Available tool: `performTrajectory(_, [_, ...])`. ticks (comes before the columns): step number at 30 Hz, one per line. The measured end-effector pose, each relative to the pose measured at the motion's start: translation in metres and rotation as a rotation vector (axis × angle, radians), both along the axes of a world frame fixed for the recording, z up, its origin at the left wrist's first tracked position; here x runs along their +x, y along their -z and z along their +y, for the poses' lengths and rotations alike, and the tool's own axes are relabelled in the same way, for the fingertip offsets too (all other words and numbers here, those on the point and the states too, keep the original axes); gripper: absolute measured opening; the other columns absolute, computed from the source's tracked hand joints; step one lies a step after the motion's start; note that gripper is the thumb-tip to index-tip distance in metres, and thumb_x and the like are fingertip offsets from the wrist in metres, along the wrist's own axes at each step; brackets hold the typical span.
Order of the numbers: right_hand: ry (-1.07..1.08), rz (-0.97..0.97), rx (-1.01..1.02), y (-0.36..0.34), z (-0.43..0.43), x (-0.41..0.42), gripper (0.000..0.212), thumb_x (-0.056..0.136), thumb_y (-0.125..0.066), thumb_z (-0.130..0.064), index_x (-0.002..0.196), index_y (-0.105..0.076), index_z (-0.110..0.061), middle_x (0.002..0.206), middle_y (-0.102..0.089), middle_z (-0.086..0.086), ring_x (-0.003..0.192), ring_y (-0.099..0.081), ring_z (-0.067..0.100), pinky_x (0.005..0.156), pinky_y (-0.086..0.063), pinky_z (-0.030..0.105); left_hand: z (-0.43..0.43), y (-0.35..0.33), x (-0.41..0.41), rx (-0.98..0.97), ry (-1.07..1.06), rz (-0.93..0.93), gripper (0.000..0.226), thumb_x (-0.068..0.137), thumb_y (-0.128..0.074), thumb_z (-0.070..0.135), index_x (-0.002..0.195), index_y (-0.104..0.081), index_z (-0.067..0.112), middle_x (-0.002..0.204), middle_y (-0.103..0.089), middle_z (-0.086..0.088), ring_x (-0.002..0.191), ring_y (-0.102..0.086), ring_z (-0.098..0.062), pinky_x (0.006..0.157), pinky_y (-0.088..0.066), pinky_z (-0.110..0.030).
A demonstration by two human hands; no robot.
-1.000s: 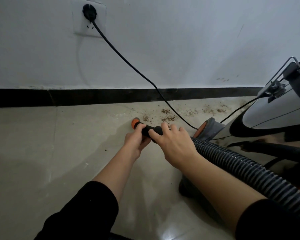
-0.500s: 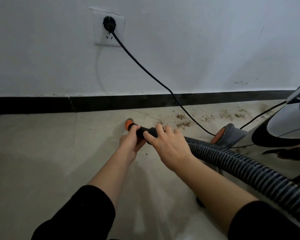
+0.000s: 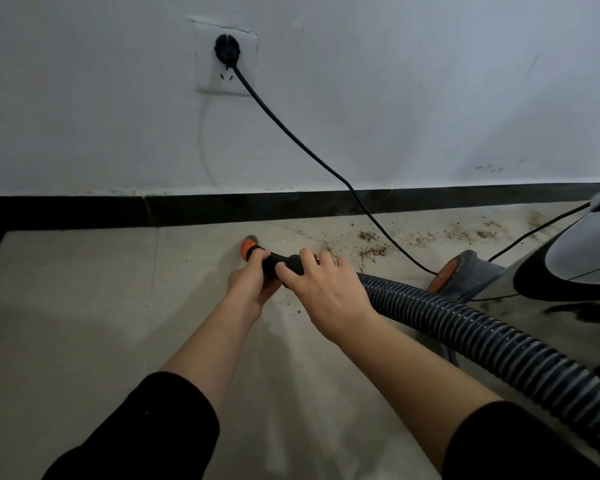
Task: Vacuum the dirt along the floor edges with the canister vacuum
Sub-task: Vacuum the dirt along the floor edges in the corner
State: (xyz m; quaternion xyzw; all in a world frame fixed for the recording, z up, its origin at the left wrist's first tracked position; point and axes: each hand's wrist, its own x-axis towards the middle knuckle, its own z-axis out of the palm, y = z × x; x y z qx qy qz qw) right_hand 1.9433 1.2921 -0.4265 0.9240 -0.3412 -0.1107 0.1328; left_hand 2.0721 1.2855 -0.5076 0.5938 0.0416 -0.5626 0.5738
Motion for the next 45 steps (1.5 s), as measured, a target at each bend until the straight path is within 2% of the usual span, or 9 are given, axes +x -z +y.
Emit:
performTrajectory(4, [0.035,0.014,-0.006,-0.002,-0.004,-0.013,0.069,0.086,-0.06,-0.011,0.142,-0.022,-0.019,0.13,-0.036,0.019,0.105,-0.049,0.036,0.082,-0.041,0.041,-0.01,-0.002,-0.016,-0.001,0.046,0.005,0.038,0.092,-0.063,0.028,0.12,-0.059,0.003,0.106,-0.068,-0.017,0.09,-0.068,-0.023,0.073,-0.059,-0.03])
performTrajectory(13, [0.103,0.033,-0.021,-0.004,-0.013,-0.042,0.068,0.086,-0.058,-0.011,0.143,-0.021,-0.018,0.129,-0.038,0.02,0.104,-0.05,0.036,0.081,-0.041,0.041,-0.028,-0.005,-0.048,-0.025,0.128,0.009,0.034,0.093,-0.062,0.026,0.117,-0.061,0.002,0.106,-0.068,-0.017,0.09,-0.067,-0.022,0.068,-0.058,-0.027])
performTrajectory(17, [0.124,0.031,-0.031,-0.002,-0.018,-0.047,0.067,0.088,-0.056,-0.011,0.144,-0.02,-0.018,0.13,-0.038,0.021,0.105,-0.049,0.037,0.083,-0.041,0.042,-0.036,-0.004,-0.053,-0.025,0.148,0.0,0.033,0.093,-0.062,0.027,0.115,-0.061,0.003,0.104,-0.068,-0.016,0.088,-0.067,-0.021,0.074,-0.059,-0.029])
performTrajectory(22, [0.137,0.03,-0.028,0.001,-0.027,-0.046,0.066,0.088,-0.055,-0.01,0.144,-0.019,-0.018,0.128,-0.038,0.021,0.106,-0.049,0.037,0.084,-0.042,0.043,-0.045,-0.006,-0.055,-0.053,0.136,-0.002,0.024,0.093,-0.062,0.024,0.105,-0.061,0.004,0.097,-0.067,-0.014,0.084,-0.066,-0.019,0.063,-0.056,-0.025])
performTrajectory(27, [0.156,0.044,-0.012,0.004,-0.033,-0.046,0.068,0.088,-0.056,-0.01,0.144,-0.018,-0.016,0.132,-0.035,0.023,0.109,-0.048,0.039,0.088,-0.042,0.046,-0.052,-0.005,-0.058,-0.061,0.13,-0.017,0.024,0.094,-0.061,0.024,0.106,-0.06,0.003,0.096,-0.067,-0.013,0.083,-0.066,-0.019,0.062,-0.056,-0.025])
performTrajectory(33, [0.169,0.044,0.004,0.002,-0.029,-0.055,0.067,0.089,-0.054,-0.01,0.145,-0.017,-0.016,0.134,-0.033,0.024,0.108,-0.047,0.039,0.089,-0.041,0.045,-0.051,-0.005,-0.067,-0.03,0.162,-0.04,0.026,0.093,-0.062,0.025,0.11,-0.06,0.005,0.094,-0.066,-0.012,0.081,-0.066,-0.02,0.076,-0.058,-0.03])
performTrajectory(38, [0.178,0.052,0.009,-0.002,-0.019,-0.063,0.067,0.089,-0.055,-0.01,0.145,-0.017,-0.016,0.133,-0.034,0.024,0.106,-0.049,0.04,0.085,-0.042,0.045,-0.042,-0.007,-0.075,-0.035,0.195,-0.044,0.033,0.093,-0.062,0.026,0.116,-0.062,0.002,0.101,-0.068,-0.016,0.086,-0.067,-0.022,0.069,-0.058,-0.029])
performTrajectory(41, [0.194,0.052,0.003,-0.005,-0.012,-0.071,0.066,0.089,-0.054,-0.009,0.144,-0.018,-0.016,0.131,-0.035,0.023,0.105,-0.049,0.039,0.083,-0.041,0.045,-0.037,-0.008,-0.082,-0.02,0.23,-0.045,0.033,0.093,-0.062,0.027,0.114,-0.063,0.003,0.098,-0.068,-0.015,0.086,-0.067,-0.022,0.08,-0.058,-0.033])
performTrajectory(45, [0.207,0.068,0.005,-0.009,-0.003,-0.082,0.066,0.089,-0.053,-0.009,0.144,-0.017,-0.016,0.132,-0.034,0.024,0.106,-0.048,0.038,0.084,-0.041,0.044,-0.03,-0.014,-0.093,-0.024,0.25,-0.022,0.025,0.094,-0.06,0.025,0.107,-0.062,0.004,0.095,-0.067,-0.014,0.083,-0.066,-0.021,0.071,-0.058,-0.03])
